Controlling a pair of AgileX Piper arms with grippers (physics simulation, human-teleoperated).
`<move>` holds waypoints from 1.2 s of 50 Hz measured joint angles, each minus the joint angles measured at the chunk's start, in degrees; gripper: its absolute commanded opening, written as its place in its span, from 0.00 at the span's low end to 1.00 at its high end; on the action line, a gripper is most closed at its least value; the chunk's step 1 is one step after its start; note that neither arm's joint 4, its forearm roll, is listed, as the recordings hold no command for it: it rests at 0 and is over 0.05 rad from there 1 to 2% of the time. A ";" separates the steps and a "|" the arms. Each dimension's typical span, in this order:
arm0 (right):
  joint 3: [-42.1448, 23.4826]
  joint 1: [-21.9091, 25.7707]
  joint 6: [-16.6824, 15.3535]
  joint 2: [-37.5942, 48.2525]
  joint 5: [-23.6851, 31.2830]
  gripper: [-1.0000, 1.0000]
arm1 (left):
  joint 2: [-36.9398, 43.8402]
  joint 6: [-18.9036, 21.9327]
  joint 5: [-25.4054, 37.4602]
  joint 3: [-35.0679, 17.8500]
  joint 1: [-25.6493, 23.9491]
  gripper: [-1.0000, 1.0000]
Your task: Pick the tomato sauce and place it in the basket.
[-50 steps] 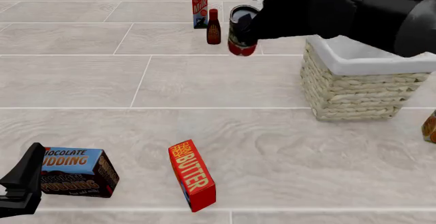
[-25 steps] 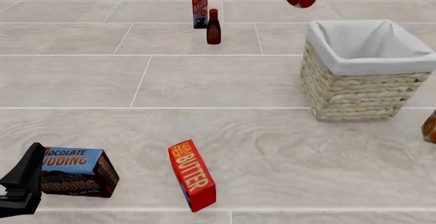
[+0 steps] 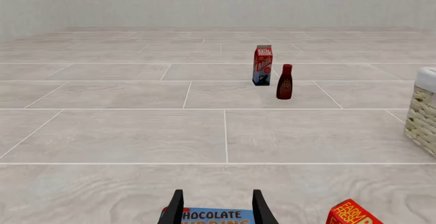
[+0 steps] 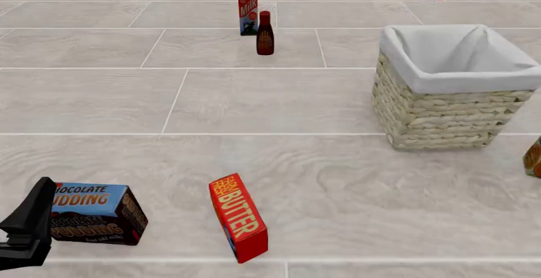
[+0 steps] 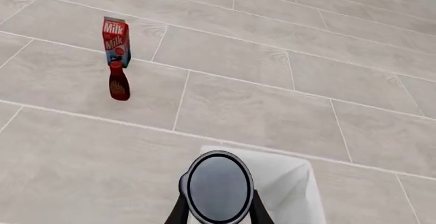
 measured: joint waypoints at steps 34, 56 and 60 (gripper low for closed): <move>-1.15 -8.83 -1.04 5.70 -2.82 0.00 | 0.00 0.00 0.00 0.00 0.00 1.00; -0.74 -10.16 -1.16 9.80 -4.82 0.00 | 0.00 0.00 0.00 0.00 0.00 1.00; -0.45 -10.09 -1.20 10.42 -5.19 0.00 | 0.00 0.00 0.00 0.00 0.00 1.00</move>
